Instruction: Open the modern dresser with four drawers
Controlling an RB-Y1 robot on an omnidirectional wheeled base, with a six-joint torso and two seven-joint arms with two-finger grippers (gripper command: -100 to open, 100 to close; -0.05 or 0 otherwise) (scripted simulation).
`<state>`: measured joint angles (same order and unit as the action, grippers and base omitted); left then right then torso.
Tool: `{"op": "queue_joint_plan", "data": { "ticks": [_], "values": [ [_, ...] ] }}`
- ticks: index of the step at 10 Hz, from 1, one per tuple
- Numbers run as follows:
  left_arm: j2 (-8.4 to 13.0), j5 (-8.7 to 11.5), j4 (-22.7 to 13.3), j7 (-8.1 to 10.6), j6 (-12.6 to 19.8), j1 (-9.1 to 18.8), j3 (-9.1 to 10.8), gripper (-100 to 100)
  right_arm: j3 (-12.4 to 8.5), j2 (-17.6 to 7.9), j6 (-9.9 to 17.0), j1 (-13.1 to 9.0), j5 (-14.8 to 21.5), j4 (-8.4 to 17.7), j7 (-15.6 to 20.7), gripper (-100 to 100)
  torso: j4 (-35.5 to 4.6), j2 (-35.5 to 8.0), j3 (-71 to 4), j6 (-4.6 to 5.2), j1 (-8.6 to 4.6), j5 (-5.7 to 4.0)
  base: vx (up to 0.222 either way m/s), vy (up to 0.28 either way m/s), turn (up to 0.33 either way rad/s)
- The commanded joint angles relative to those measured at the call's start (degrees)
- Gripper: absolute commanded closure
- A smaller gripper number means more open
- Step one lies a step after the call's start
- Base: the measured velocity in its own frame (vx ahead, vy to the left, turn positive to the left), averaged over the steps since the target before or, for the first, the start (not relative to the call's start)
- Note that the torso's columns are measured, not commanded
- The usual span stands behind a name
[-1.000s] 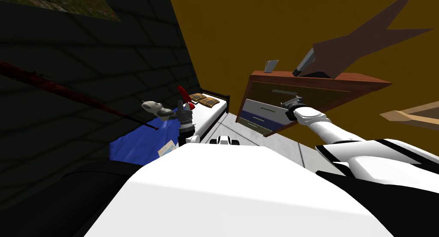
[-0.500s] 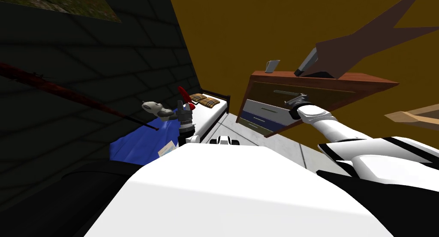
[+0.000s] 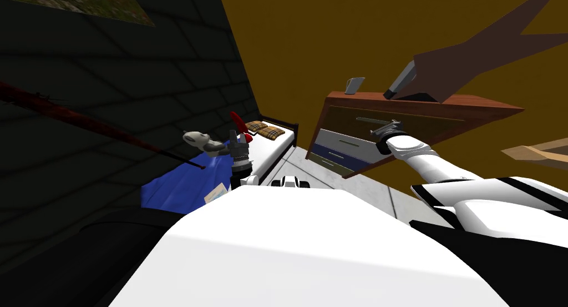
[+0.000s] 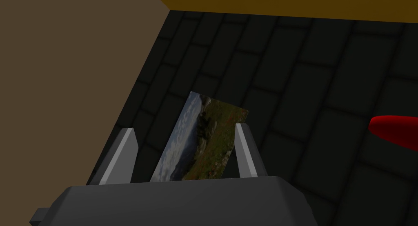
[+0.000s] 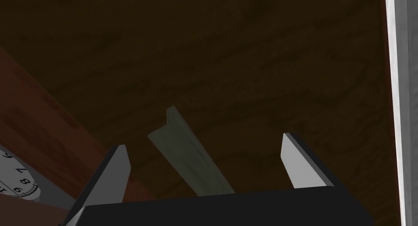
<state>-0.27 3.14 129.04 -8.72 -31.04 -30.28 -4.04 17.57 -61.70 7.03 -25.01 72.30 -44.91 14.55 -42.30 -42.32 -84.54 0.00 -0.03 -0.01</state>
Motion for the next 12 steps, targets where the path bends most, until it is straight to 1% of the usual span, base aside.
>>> {"op": "queue_joint_plan", "data": {
  "ticks": [1,3,5,6,7,9,10,11,12],
  "values": [
    [0.0,0.0,0.0,0.00,0.0,0.0,0.00,0,0.0,-0.2,-0.2,0.0,0.0,-0.2,-0.1,100,0.0,0.0,0.0,0.00,0.03,0.01,-0.077,0.067,-0.030],
    [0.0,0.0,0.0,0.00,0.0,0.0,-0.01,0,0.1,-0.3,-0.5,-0.1,0.0,-0.4,-0.1,100,-0.1,-0.2,0.1,0.00,0.29,0.10,-0.128,0.114,-0.035],
    [0.0,0.0,0.0,0.00,0.0,0.0,-0.01,0,0.2,-0.6,-0.8,-0.1,0.0,-0.7,-0.2,100,0.0,-0.1,0.1,0.00,0.06,0.03,-0.158,0.114,-0.037],
    [0.0,0.0,0.0,0.00,0.0,0.0,-0.01,0,-0.1,-0.4,-0.9,-0.1,0.5,-0.6,-0.5,100,0.0,0.0,0.0,0.00,0.00,0.00,-0.069,0.057,-0.015],
    [0.0,0.0,0.0,0.00,0.0,0.0,-0.01,0,0.1,-0.9,-1.0,-0.7,0.2,1.0,-0.3,-100,0.1,0.3,-0.2,-0.02,-0.19,-0.04,0.045,0.036,0.143],
    [0.0,0.0,0.0,0.00,0.0,0.0,0.00,0,0.1,-1.0,-1.0,-0.9,-0.6,1.5,-0.2,-100,0.2,0.6,-0.4,-0.04,-0.08,-0.03,0.084,0.025,0.082],
    [0.0,0.0,0.0,0.00,0.0,0.0,0.00,0,0.1,-1.0,-1.0,-0.9,0.1,1.5,-0.2,-100,0.1,0.2,-0.2,0.01,-0.05,-0.02,0.030,0.004,-0.013],
    [0.0,0.0,0.0,0.00,0.0,0.0,0.00,0,0.2,-1.4,-1.2,-1.6,-0.1,3.2,-0.1,-100,0.0,-0.1,0.1,0.03,-0.04,-0.01,0.061,0.021,0.146],
    [0.0,0.0,0.0,0.00,0.0,0.0,0.00,0,0.2,-1.7,-1.2,-2.0,-0.2,4.0,0.0,-100,0.0,-0.1,0.1,-0.04,0.08,0.03,0.093,0.028,0.154]
  ]
}}
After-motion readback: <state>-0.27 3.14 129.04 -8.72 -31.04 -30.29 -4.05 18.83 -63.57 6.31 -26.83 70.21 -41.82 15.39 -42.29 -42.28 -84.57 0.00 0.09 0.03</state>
